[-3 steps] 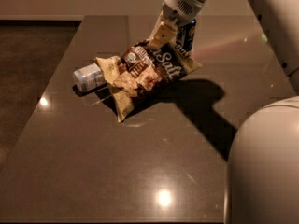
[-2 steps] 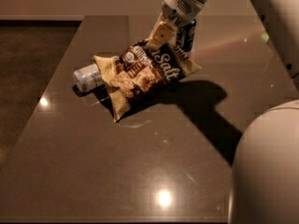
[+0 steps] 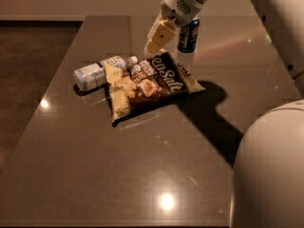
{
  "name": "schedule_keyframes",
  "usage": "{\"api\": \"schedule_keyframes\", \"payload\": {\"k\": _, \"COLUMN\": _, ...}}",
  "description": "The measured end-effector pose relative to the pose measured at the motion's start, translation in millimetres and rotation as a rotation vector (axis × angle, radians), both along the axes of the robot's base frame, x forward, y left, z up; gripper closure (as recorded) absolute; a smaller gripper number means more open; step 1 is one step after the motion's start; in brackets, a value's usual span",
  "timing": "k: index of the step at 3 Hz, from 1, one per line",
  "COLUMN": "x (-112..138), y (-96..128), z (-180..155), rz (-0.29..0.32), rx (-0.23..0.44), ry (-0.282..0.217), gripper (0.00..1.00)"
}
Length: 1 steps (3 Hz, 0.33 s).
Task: Move brown chip bag near blue plastic bottle
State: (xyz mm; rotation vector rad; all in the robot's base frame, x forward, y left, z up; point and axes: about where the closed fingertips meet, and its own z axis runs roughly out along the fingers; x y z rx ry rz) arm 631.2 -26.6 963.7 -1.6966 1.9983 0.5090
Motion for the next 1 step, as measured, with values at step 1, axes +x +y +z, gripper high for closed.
{"api": "schedule_keyframes", "payload": {"k": 1, "x": 2.8, "y": 2.9, "z": -1.0, "rz": -0.002, "rx": 0.005, "ry": -0.005, "gripper": 0.00}}
